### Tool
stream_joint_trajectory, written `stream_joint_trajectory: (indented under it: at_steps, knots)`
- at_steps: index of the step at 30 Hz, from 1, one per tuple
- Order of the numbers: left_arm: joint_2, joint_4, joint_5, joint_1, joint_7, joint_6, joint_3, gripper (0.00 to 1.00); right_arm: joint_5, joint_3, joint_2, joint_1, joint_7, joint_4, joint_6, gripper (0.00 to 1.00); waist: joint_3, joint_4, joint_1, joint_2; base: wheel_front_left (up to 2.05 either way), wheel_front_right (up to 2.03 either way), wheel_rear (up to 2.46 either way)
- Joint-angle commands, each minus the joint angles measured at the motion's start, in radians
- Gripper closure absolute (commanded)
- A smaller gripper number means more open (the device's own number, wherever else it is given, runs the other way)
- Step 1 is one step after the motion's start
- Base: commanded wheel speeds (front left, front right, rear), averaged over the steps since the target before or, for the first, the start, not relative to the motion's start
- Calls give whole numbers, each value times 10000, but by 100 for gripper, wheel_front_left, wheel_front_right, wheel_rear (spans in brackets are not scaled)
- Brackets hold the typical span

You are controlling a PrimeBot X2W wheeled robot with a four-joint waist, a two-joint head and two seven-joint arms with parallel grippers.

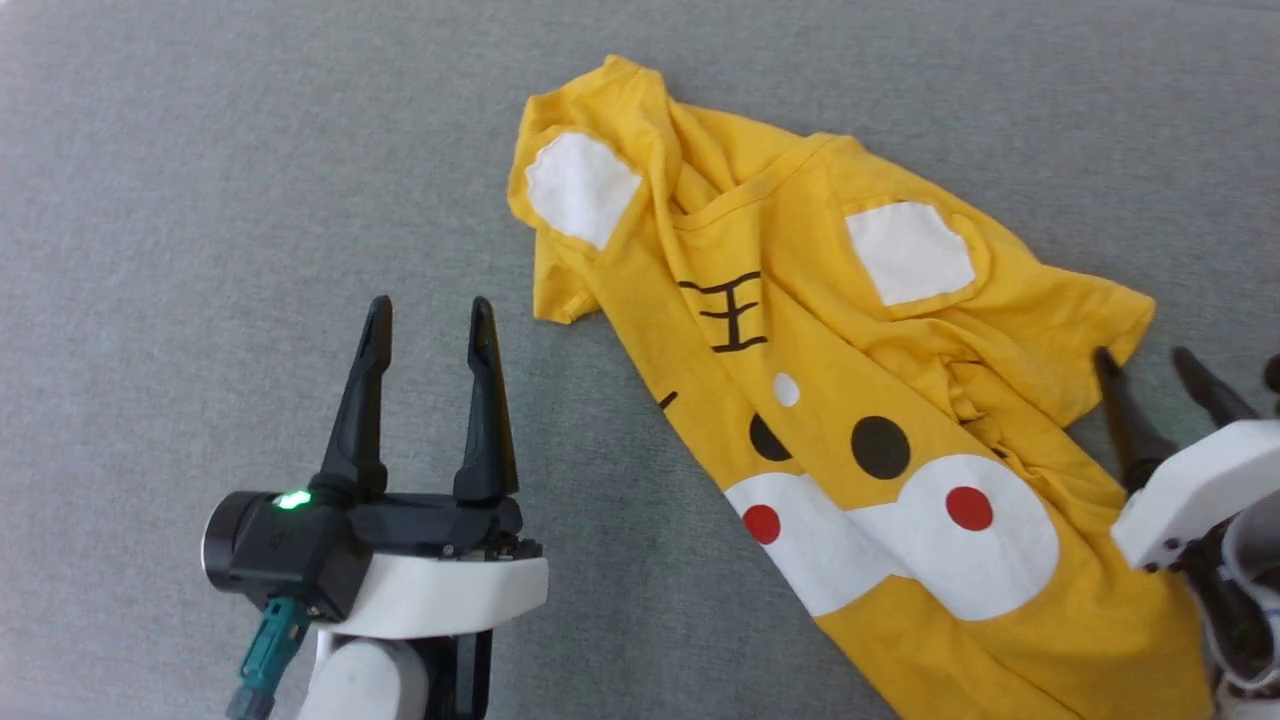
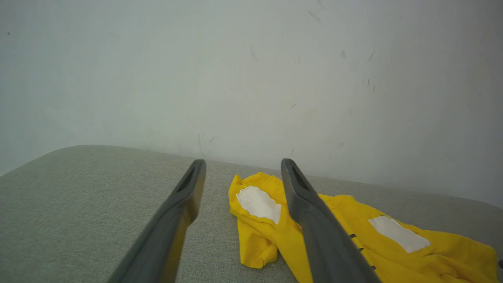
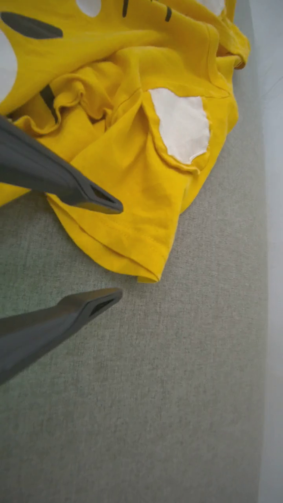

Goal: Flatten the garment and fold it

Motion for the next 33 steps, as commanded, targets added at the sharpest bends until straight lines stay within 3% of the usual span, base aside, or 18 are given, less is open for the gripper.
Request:
stream_joint_trajectory:
  at_steps: [1,8,9,10,11,15,20,24,27,32,33]
  knots:
    - [-62,73,92,-137,-47,-84,0,0,-52,-153,-28,-182,198,60,-9,0,238,287,-1,-1,0,0,0]
    - [-328,209,77,-201,-48,-294,34,0,-186,-342,-255,-524,1325,224,-9,0,503,783,-1,-1,0,0,0]
    - [-349,227,73,-201,-48,-319,46,0,-90,-287,-238,-537,1426,262,-9,56,515,816,-1,-1,0,0,0]
    - [-368,237,74,-199,-48,-336,57,0,-15,-192,-252,-548,1534,291,-9,91,525,838,-1,-1,0,0,0]
    - [-384,237,78,-195,-48,-345,76,0,63,-139,-248,-607,1585,294,-9,100,534,843,-1,-1,0,0,0]
    - [-427,223,72,-200,-48,-360,174,0,209,93,-672,-1394,1695,153,-9,100,575,696,-1,-1,0,0,0]
    - [-450,255,89,-330,-49,-471,126,0,230,120,-2290,-3148,1888,-94,-9,100,720,548,-1,-1,0,0,0]
    - [-460,314,57,-446,-49,-528,18,0,-104,-609,-3642,-4323,2203,41,-9,100,946,617,-1,-1,0,0,0]
    - [-463,428,-58,-539,-49,-533,-119,0,-352,-1126,-4468,-4654,2246,584,-9,100,1155,749,-1,-1,0,0,0]
    - [-465,635,-229,-673,-49,-470,-318,0,-1013,-1843,-5318,-4684,1970,1815,-9,100,1415,918,-1,-1,0,0,0]
    - [-465,678,-248,-705,-49,-469,-356,0,-1159,-1909,-5423,-4661,1811,2046,-9,91,1451,937,-1,-1,0,0,0]
